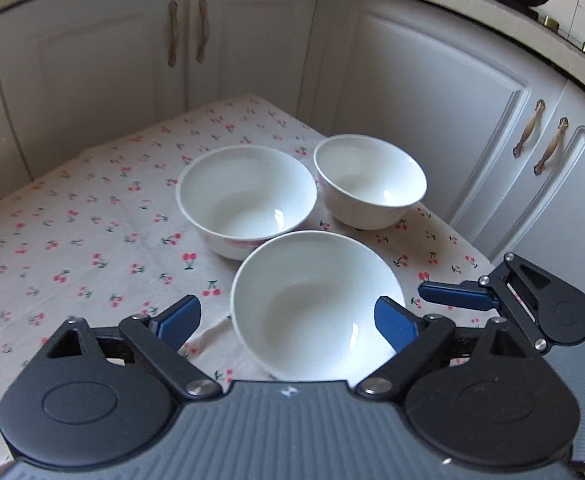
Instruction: Organize plates and bowls
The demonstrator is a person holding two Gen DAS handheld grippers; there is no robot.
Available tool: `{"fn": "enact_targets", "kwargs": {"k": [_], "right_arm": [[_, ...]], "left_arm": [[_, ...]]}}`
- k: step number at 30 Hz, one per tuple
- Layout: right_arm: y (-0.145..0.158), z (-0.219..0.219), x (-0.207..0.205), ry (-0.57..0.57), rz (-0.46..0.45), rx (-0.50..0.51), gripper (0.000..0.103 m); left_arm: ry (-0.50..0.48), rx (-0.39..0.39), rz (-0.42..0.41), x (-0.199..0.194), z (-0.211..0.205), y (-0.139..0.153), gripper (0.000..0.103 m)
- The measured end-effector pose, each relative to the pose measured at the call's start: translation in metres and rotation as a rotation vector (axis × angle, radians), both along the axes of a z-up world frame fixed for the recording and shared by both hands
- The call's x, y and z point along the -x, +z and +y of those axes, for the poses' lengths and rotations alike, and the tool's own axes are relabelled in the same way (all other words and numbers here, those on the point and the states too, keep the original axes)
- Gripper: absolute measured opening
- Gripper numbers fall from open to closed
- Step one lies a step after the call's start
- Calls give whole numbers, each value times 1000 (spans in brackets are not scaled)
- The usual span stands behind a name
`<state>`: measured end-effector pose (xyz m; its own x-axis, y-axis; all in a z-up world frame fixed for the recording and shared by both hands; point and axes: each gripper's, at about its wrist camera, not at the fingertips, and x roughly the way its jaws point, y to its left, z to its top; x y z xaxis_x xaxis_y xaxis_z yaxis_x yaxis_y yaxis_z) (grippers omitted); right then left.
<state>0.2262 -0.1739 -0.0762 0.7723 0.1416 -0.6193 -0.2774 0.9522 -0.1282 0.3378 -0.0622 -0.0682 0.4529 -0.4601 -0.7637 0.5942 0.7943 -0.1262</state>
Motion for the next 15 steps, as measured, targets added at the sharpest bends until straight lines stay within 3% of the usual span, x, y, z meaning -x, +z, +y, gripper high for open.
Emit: {"fn": "enact_targets", "kwargs": {"k": [7,15], "right_arm": [[-6,1,-15,25,13,-10,92],[-8,4,-16,32,11,-11,84]], "left_arm": [[-31,5,41,-13,-9,-9,76],[-43,14,56,-22,-11,-13,71]]}}
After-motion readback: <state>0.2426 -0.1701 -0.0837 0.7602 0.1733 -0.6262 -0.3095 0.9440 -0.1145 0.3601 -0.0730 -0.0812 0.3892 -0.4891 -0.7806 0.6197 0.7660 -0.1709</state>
